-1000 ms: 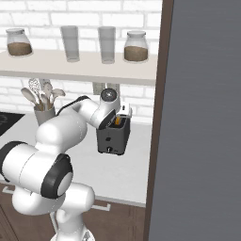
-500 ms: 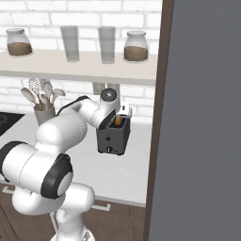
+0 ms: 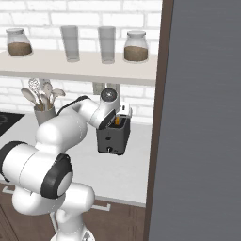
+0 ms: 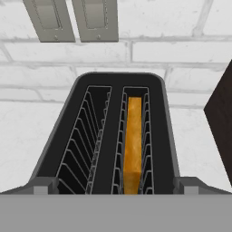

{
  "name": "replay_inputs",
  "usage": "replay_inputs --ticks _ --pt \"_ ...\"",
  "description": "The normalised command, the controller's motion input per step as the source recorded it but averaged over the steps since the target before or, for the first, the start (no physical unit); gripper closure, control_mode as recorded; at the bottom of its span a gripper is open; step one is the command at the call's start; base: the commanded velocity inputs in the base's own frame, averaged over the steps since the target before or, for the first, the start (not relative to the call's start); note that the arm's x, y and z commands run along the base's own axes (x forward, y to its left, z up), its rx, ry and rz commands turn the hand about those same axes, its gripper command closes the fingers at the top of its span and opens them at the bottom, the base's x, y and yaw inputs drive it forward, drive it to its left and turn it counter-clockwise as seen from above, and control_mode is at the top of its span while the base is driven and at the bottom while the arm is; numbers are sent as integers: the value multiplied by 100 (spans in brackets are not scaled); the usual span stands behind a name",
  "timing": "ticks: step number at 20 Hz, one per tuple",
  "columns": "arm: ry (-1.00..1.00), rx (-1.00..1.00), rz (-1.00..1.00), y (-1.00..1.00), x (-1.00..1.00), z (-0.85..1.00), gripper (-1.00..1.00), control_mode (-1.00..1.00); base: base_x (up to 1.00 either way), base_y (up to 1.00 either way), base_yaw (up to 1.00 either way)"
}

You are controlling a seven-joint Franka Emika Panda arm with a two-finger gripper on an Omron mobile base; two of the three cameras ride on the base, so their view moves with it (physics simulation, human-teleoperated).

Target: Start the toaster. Once the lever pops up, take the bread to the plate on the dining counter.

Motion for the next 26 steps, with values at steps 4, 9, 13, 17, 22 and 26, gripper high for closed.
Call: replay_inputs --ticks 4,9,13,17,22,26 --pt "0 0 0 0 0 0 -100 -100 0 0 0" --pt "0 0 0 0 0 0 -100 -100 0 0 0" --pt "0 -1 0 0 0 0 -100 -100 0 0 0" --pt "0 -1 0 0 0 -1 -100 -100 0 0 0" --pt "0 -3 0 0 6 -13 -100 -100 0 0 0" --pt "-3 0 -1 0 0 -17 -100 -100 0 0 0"
